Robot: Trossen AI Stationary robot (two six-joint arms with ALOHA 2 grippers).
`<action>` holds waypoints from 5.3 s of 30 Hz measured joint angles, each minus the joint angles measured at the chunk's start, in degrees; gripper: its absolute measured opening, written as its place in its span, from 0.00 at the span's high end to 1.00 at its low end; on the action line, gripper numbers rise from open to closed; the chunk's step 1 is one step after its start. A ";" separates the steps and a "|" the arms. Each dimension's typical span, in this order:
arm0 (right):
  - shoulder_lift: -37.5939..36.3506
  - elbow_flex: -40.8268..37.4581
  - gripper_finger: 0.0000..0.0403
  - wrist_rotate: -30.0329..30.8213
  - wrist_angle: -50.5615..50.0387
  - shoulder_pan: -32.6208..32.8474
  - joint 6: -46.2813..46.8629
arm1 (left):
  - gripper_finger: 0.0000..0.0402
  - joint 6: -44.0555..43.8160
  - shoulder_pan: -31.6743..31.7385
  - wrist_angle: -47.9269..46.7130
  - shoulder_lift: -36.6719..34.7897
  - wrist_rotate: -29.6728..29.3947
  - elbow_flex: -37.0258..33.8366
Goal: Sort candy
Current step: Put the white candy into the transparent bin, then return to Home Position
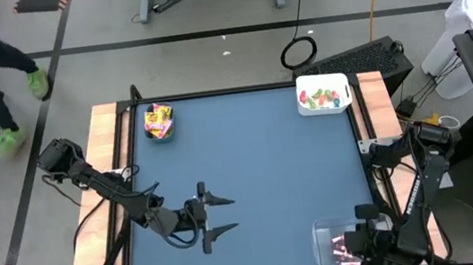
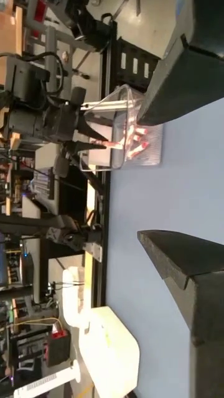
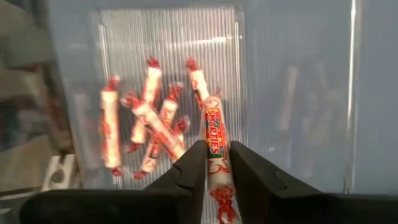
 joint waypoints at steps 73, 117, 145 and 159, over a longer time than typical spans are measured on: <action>-56.74 -67.10 1.00 16.43 86.94 -31.73 -69.43 | 0.99 6.05 23.04 28.52 -4.94 36.73 -31.83; -81.73 -73.17 1.00 -7.92 80.79 -51.72 -81.93 | 0.99 4.73 25.09 21.74 -26.45 36.48 -44.68; -96.21 -73.06 1.00 -10.27 68.90 -60.43 -82.20 | 0.99 4.59 25.10 -3.00 -50.12 33.80 -44.68; -96.10 -73.06 1.00 -10.23 68.83 -60.41 -80.23 | 0.99 4.80 25.09 -15.35 -63.19 33.21 -44.70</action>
